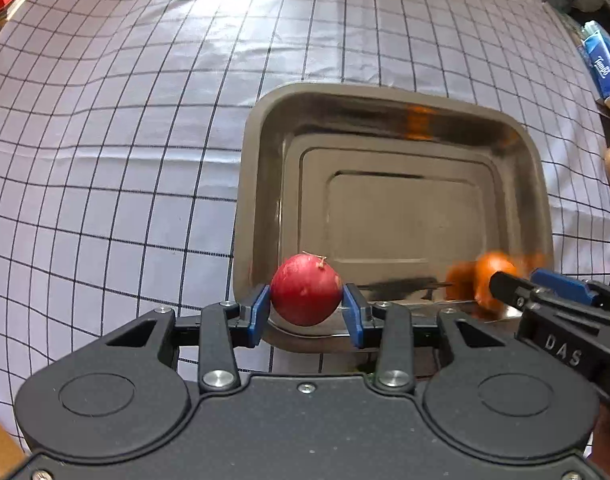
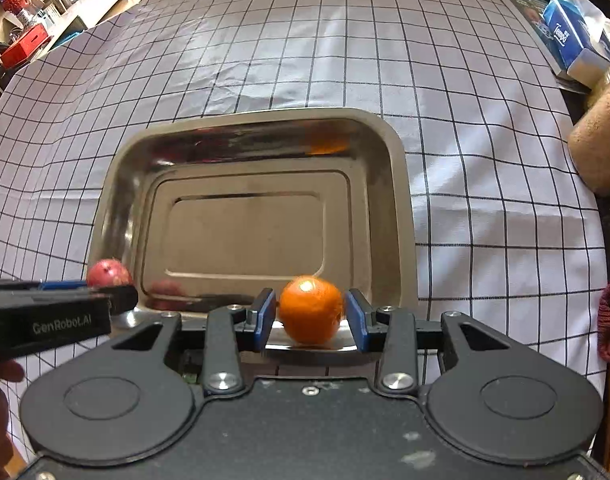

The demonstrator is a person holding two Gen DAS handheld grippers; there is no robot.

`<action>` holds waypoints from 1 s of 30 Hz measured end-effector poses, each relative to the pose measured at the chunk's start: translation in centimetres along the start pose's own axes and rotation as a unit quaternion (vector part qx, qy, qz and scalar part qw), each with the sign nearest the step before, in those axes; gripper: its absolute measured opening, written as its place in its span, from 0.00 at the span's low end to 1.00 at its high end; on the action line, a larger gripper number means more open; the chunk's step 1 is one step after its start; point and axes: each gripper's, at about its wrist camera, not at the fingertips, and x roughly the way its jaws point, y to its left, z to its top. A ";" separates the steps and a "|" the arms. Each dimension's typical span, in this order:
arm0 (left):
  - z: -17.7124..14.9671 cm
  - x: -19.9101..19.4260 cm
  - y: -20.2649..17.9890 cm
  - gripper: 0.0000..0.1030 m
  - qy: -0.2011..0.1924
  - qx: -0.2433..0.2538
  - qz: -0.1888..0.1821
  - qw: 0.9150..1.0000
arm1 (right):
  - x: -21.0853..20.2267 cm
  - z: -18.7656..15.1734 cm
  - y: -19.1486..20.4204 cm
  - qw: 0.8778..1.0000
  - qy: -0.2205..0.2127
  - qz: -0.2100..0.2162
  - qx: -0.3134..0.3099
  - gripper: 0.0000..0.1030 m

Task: Organize fruits
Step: 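Carry both held fruits over the steel tray and open both grippers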

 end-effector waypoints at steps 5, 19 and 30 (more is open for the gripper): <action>0.3 0.1 0.1 0.47 -0.006 -0.004 -0.010 1.000 | 0.3 0.3 0.0 1.000 0.000 -0.001 -0.002 0.40; -1.8 -3.2 0.7 0.49 -0.058 -0.008 0.001 0.998 | -2.8 -2.2 0.5 1.000 -0.029 -0.001 -0.006 0.40; -6.4 -5.7 1.4 0.50 -0.101 -0.007 -0.007 0.995 | -5.3 -6.6 -0.4 0.999 -0.048 -0.011 0.003 0.42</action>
